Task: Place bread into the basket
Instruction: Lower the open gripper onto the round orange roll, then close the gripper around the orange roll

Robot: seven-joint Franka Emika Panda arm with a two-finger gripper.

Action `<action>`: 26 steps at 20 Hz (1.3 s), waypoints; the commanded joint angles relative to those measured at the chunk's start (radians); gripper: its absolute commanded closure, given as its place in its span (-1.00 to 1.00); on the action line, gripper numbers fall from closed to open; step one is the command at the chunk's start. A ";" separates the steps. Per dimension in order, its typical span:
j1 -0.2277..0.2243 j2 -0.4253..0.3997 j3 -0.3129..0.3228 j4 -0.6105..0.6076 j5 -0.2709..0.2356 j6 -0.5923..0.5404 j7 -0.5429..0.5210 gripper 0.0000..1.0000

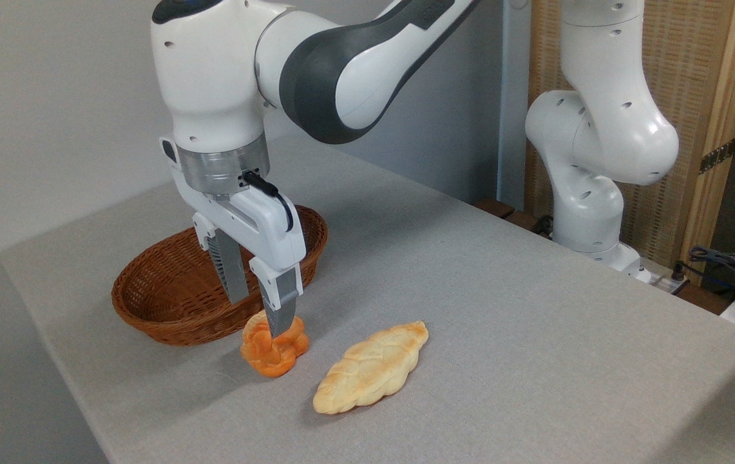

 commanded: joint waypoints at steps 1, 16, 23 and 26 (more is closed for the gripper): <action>-0.001 0.009 -0.003 0.001 -0.013 -0.014 0.013 -1.00; -0.001 0.055 -0.008 -0.010 -0.007 -0.044 0.021 -1.00; -0.001 0.064 -0.011 -0.010 -0.007 -0.032 0.038 0.29; -0.001 0.062 -0.011 -0.009 -0.007 -0.031 0.049 0.29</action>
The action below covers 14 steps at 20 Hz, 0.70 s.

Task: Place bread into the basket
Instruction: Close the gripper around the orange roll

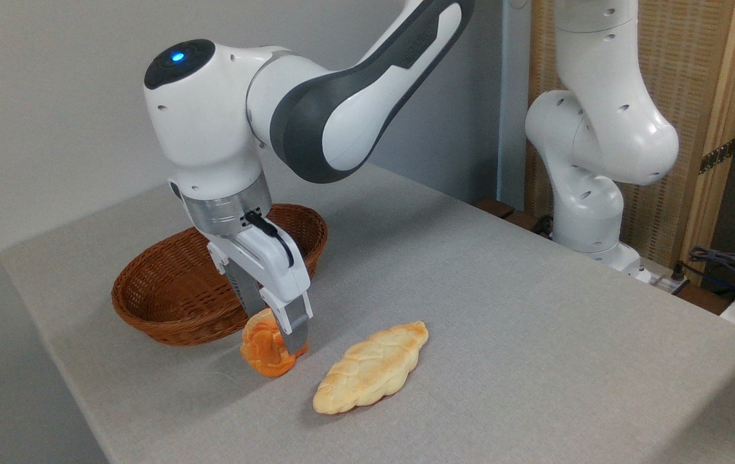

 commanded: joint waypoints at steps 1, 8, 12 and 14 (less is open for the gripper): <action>-0.001 -0.001 0.002 0.004 -0.007 0.000 0.024 0.29; 0.000 -0.006 0.002 0.005 -0.008 -0.002 0.024 0.26; 0.002 -0.035 0.003 0.011 -0.008 -0.002 0.024 0.25; 0.002 -0.050 0.005 0.015 -0.016 -0.002 0.023 0.25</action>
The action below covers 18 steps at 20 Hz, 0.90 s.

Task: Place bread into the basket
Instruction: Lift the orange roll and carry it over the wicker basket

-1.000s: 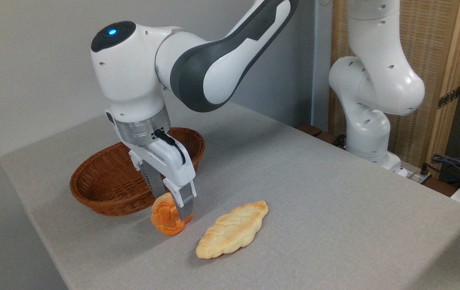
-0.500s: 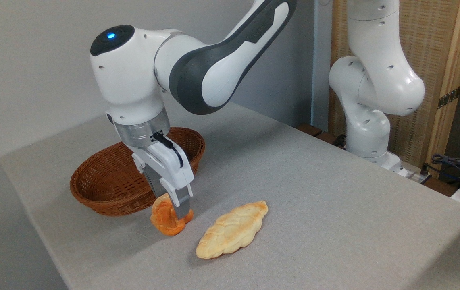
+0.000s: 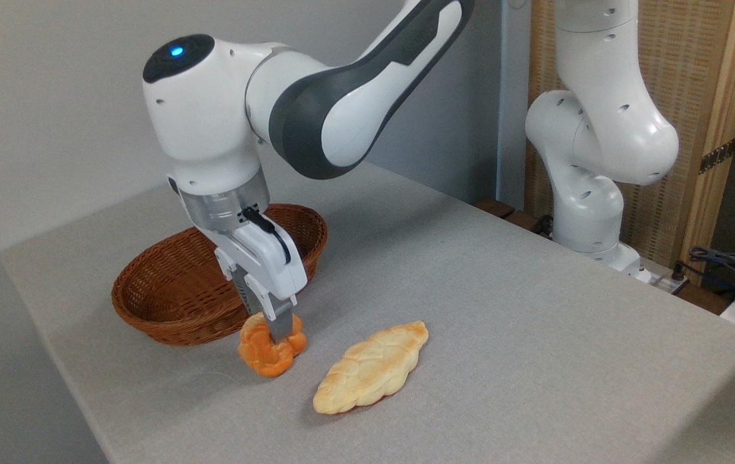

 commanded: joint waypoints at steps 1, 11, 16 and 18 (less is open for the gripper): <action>0.002 -0.054 0.005 0.007 -0.019 -0.004 0.017 0.25; -0.001 -0.093 -0.029 0.091 -0.171 0.002 0.004 0.19; -0.001 -0.085 -0.078 0.097 -0.226 0.067 -0.005 0.19; -0.001 -0.065 -0.116 0.097 -0.231 0.093 -0.023 -0.28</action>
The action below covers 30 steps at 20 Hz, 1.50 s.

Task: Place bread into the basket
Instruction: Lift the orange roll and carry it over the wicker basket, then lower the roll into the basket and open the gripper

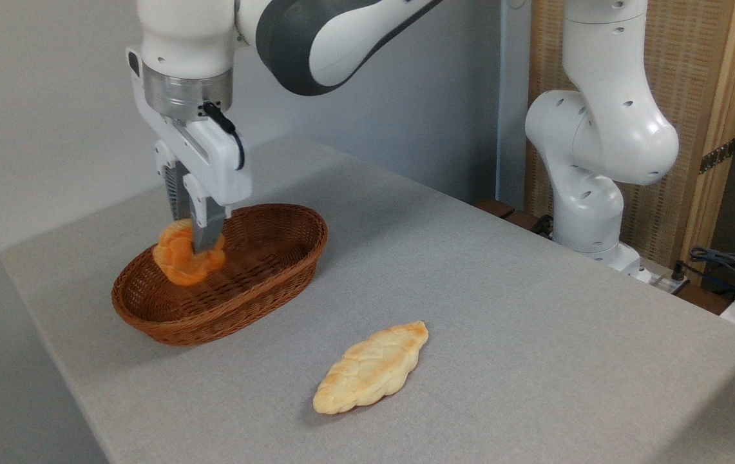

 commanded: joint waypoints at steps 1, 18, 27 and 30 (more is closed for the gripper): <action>-0.001 0.040 -0.058 0.010 -0.021 0.059 -0.034 -0.62; 0.001 0.091 -0.067 0.011 -0.010 0.082 -0.051 -1.00; 0.010 -0.016 0.064 0.010 0.140 -0.016 -0.042 -1.00; 0.010 -0.038 0.100 0.010 0.200 -0.071 -0.039 -1.00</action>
